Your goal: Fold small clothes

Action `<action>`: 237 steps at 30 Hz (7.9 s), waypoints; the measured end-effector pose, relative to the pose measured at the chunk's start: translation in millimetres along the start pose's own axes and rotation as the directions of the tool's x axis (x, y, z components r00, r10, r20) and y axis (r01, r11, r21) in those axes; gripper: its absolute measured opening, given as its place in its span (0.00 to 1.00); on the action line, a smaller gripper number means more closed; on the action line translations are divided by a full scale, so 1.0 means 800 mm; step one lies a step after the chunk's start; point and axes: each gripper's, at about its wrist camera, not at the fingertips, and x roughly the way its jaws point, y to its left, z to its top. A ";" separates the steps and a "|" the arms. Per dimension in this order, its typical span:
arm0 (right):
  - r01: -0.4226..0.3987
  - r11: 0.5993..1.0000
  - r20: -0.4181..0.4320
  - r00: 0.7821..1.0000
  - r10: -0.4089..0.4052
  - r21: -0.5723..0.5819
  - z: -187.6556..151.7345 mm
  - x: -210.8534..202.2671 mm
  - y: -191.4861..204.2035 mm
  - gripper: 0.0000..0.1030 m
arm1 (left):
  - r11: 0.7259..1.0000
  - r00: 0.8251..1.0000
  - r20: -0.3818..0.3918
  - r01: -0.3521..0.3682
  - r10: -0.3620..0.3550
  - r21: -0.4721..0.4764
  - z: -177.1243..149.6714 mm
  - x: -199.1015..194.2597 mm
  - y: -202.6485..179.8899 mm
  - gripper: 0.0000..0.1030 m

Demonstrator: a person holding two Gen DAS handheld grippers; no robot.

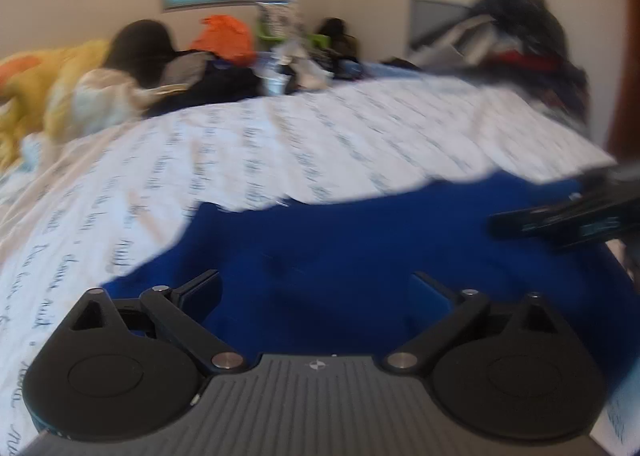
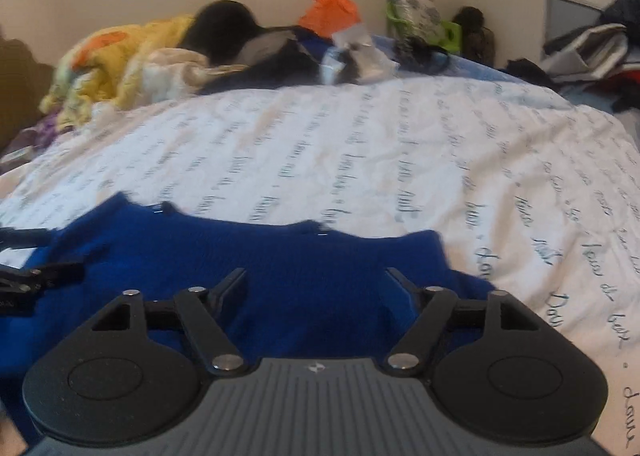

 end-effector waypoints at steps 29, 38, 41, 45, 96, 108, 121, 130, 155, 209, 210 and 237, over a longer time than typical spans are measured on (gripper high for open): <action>-0.085 0.988 -0.061 0.995 0.078 -0.131 -0.126 -0.089 0.020 1.00 | 0.993 0.990 -0.124 -0.078 0.068 -0.083 -0.104 -0.098 0.006 1.00; -0.061 0.937 -0.071 0.993 0.091 0.343 -0.140 -0.187 -0.069 1.00 | 0.764 0.992 -0.110 -0.027 -0.058 -0.645 -0.130 -0.157 0.092 0.95; -0.028 0.881 -0.119 0.988 0.095 0.471 -0.147 -0.178 -0.099 1.00 | 0.667 0.992 -0.063 0.027 -0.109 -0.745 -0.126 -0.142 0.100 0.94; -0.077 0.898 -0.145 0.977 0.153 0.433 -0.133 -0.163 -0.082 1.00 | 0.618 0.991 -0.077 0.006 -0.108 -0.786 -0.113 -0.125 0.102 0.74; 0.037 0.997 -0.029 0.999 -0.035 0.063 0.014 0.045 -0.085 0.83 | 0.936 0.936 -0.008 -0.351 0.351 -0.028 0.051 0.052 0.076 0.42; 0.012 1.000 -0.013 1.000 -0.012 0.014 0.013 0.076 -0.074 0.92 | 0.955 0.979 -0.109 -0.195 0.174 -0.225 0.022 0.106 0.094 1.00; 0.021 0.994 -0.116 0.993 -0.034 -0.104 -0.031 0.007 0.025 1.00 | 0.993 0.994 -0.069 -0.087 0.082 -0.076 -0.036 0.011 -0.007 1.00; -0.007 1.000 -0.109 0.994 0.005 -0.023 -0.073 -0.042 0.011 1.00 | 0.989 0.990 -0.142 -0.044 0.024 -0.143 -0.068 -0.048 -0.004 0.99; 0.031 0.999 0.012 0.999 -0.031 -0.034 -0.118 -0.070 0.010 1.00 | 0.713 0.961 -0.180 -0.278 0.212 -0.644 -0.105 -0.129 0.044 1.00; 0.000 1.000 0.022 1.000 0.000 -0.002 -0.115 -0.077 -0.001 1.00 | 0.801 0.943 -0.061 -0.312 0.328 -0.511 -0.071 -0.137 0.015 0.09; -0.012 1.000 0.018 1.000 0.011 0.026 -0.111 -0.079 -0.005 1.00 | 0.876 0.931 -0.013 -0.349 0.366 -0.332 -0.064 -0.136 -0.020 0.09; -0.499 0.731 -0.213 0.739 0.640 0.465 0.055 0.119 0.064 0.12 | 0.910 0.951 0.216 -0.282 0.223 0.304 -0.076 -0.135 -0.153 0.05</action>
